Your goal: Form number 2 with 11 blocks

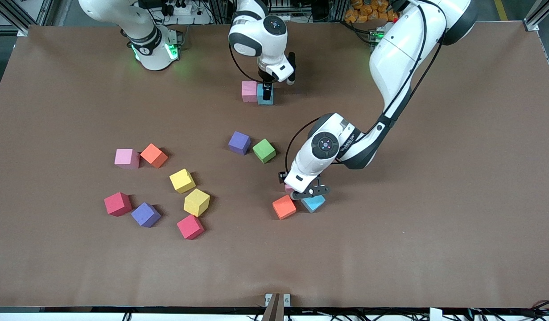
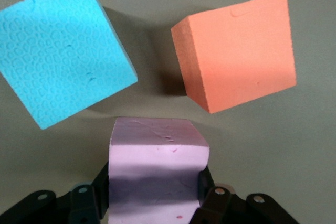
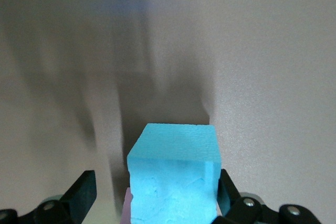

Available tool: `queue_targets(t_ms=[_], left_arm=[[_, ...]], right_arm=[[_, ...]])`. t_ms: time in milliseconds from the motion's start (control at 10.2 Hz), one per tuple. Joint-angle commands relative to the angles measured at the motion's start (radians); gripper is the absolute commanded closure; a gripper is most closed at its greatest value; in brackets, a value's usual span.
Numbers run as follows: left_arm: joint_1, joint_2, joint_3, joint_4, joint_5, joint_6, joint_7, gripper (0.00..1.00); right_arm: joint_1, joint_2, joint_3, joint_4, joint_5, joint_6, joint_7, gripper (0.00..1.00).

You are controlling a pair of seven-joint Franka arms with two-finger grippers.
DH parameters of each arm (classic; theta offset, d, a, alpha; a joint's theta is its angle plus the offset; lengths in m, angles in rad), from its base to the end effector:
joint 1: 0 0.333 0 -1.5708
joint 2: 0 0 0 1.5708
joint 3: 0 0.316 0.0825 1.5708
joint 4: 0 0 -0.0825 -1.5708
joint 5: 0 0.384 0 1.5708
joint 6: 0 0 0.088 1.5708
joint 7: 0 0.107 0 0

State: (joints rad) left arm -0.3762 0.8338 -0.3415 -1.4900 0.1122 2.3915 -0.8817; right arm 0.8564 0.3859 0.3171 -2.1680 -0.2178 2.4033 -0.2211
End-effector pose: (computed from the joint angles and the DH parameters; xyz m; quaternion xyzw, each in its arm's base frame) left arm 0.5762 -0.4416 0.2064 0.9898 0.1019 -0.0186 0.0983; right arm 0.2123 0.5078 0.2123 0.7128 0.6987 -0.0504 0.0356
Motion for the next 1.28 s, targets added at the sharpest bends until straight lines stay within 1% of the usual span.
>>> queue_targets(t_ms=[0, 197, 394, 591, 787, 886, 984, 1083, 1181], left_arm=[[-0.010, 0.005, 0.010, 0.002, -0.012, 0.011, 0.012, 0.95], [-0.006, -0.022, 0.009, -0.002, -0.011, -0.006, 0.009, 0.95], [0.000, -0.053, -0.002, -0.003, -0.009, -0.116, 0.029, 0.95], [0.008, -0.096, -0.016, -0.013, -0.009, -0.224, 0.044, 0.95], [0.029, -0.169, -0.022, -0.091, -0.015, -0.245, 0.084, 0.95], [0.054, -0.217, -0.028, -0.137, -0.023, -0.245, 0.116, 0.95], [0.074, -0.246, -0.040, -0.159, -0.023, -0.247, 0.135, 0.95], [0.082, -0.252, -0.051, -0.168, -0.023, -0.247, 0.135, 0.95], [0.095, -0.266, -0.056, -0.180, -0.025, -0.249, 0.136, 0.97]], right_arm=[[-0.033, -0.044, 0.025, -0.021, -0.012, -0.006, 0.022, 0.00], [-0.039, -0.048, 0.023, -0.018, -0.012, -0.006, 0.022, 0.00], [-0.054, -0.065, 0.023, -0.015, -0.012, -0.007, 0.025, 0.00], [-0.068, -0.100, 0.023, -0.001, -0.005, -0.065, 0.025, 0.00], [-0.114, -0.133, 0.023, 0.026, 0.006, -0.151, 0.028, 0.00], [-0.144, -0.137, 0.016, 0.045, 0.041, -0.191, 0.028, 0.00], [-0.183, -0.137, -0.010, 0.054, 0.047, -0.203, 0.028, 0.00], [-0.210, -0.139, -0.053, 0.056, 0.046, -0.204, 0.028, 0.00], [-0.250, -0.148, -0.087, 0.056, 0.046, -0.210, 0.025, 0.00]])
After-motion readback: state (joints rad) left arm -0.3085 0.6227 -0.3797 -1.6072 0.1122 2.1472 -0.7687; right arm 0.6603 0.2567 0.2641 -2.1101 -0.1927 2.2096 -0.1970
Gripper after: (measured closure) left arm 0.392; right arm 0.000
